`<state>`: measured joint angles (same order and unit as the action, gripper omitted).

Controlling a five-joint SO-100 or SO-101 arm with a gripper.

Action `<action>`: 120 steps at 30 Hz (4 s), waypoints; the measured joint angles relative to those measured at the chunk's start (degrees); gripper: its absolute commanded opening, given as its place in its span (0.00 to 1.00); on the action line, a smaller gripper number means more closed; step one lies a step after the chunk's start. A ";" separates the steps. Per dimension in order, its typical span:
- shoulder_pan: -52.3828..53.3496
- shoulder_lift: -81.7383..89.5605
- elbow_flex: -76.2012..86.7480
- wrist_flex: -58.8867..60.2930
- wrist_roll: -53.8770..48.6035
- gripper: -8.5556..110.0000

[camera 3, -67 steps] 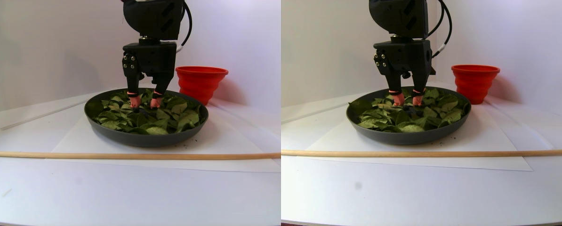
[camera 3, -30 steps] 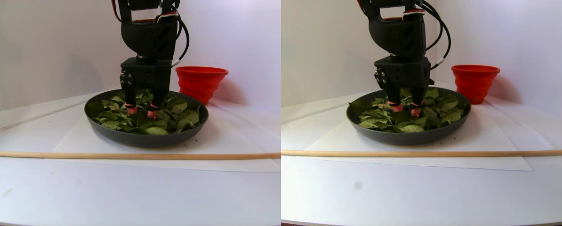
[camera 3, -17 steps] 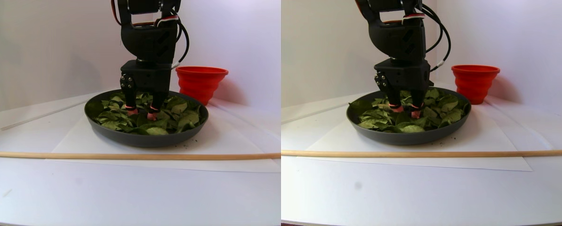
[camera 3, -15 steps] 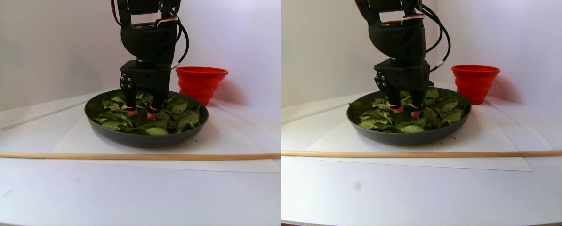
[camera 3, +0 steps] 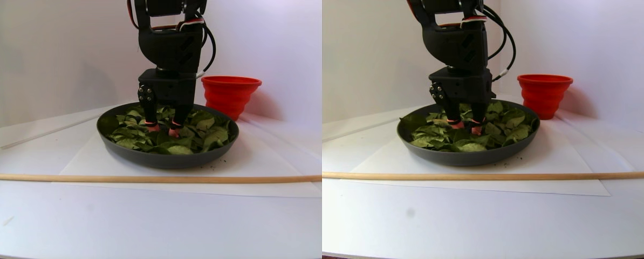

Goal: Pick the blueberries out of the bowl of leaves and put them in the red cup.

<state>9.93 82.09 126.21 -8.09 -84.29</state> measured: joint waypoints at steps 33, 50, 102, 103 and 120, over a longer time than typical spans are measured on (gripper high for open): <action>1.67 12.04 3.16 6.42 -5.89 0.18; 4.39 21.80 4.57 10.37 -9.93 0.18; 16.08 20.92 -9.67 6.24 -16.52 0.18; 16.44 20.39 -10.11 6.06 -16.52 0.18; 19.25 12.30 -19.34 3.78 -14.94 0.19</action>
<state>29.18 94.39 106.88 -4.31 -99.23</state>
